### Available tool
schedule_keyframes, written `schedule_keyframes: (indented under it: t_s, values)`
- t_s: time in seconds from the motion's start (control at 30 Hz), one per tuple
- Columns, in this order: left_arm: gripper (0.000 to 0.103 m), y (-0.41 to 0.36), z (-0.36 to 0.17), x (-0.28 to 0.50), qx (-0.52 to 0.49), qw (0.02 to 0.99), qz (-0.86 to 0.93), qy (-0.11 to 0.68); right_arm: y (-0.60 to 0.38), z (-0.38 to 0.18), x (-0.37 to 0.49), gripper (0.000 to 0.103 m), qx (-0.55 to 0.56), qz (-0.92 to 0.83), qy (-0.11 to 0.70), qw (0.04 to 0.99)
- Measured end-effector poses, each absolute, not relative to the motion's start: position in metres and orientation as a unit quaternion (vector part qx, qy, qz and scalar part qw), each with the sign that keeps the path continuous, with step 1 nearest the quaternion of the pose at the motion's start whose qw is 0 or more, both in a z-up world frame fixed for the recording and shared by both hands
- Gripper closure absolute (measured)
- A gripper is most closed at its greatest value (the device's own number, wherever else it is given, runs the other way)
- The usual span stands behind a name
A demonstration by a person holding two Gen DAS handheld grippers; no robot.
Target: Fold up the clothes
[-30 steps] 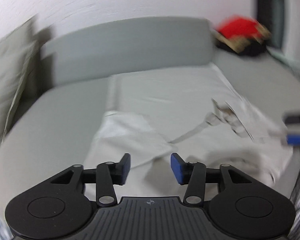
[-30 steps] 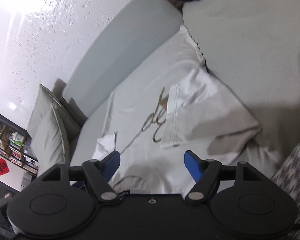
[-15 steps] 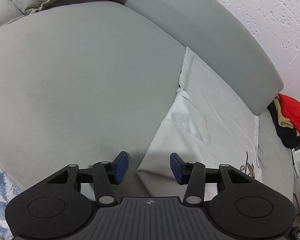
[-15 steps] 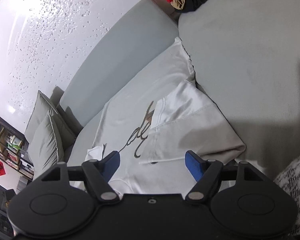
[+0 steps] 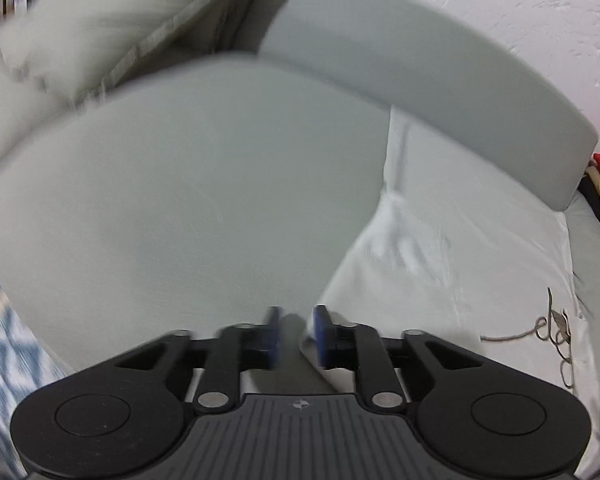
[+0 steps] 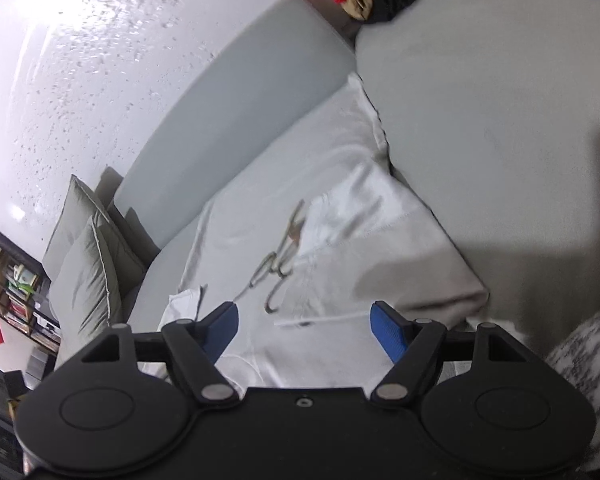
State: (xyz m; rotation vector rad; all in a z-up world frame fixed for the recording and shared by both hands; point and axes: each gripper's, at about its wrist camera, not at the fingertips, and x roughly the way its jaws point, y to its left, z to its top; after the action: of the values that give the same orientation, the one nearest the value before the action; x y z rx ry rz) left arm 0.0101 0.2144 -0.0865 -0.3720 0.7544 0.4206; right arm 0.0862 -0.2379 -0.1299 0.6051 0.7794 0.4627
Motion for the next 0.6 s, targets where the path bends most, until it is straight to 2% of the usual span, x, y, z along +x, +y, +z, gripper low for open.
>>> schedule_keyframes:
  t_s: [0.07, 0.1, 0.17, 0.2, 0.4, 0.5, 0.6]
  values:
    - [0.082, 0.207, -0.078, 0.014, -0.131, 0.910, 0.197, 0.341, -0.238, -0.122, 0.088, 0.032, 0.273, 0.201, 0.346, 0.875]
    - [0.085, 0.204, -0.077, 0.022, -0.109, 0.915, 0.193, 0.338, -0.236, -0.120, 0.094, 0.037, 0.259, 0.182, 0.346, 0.883]
    - [0.093, 0.199, -0.080, 0.043, -0.085, 0.920, 0.182, 0.337, -0.230, -0.119, 0.110, 0.073, 0.225, 0.138, 0.350, 0.899]
    - [0.093, 0.198, -0.083, 0.055, -0.077, 0.921, 0.178, 0.339, -0.227, -0.121, 0.121, 0.076, 0.214, 0.117, 0.358, 0.901]
    - [0.096, 0.191, -0.112, 0.119, -0.022, 0.918, 0.154, 0.366, -0.208, -0.135, 0.188, 0.076, 0.191, 0.102, 0.381, 0.899]
    - [0.095, 0.199, -0.132, 0.132, -0.040, 0.900, 0.160, 0.403, -0.193, -0.145, 0.211, 0.076, 0.157, 0.098, 0.401, 0.897]
    - [0.093, 0.202, -0.136, 0.117, -0.060, 0.896, 0.161, 0.409, -0.193, -0.161, 0.214, 0.076, 0.150, 0.082, 0.434, 0.884]
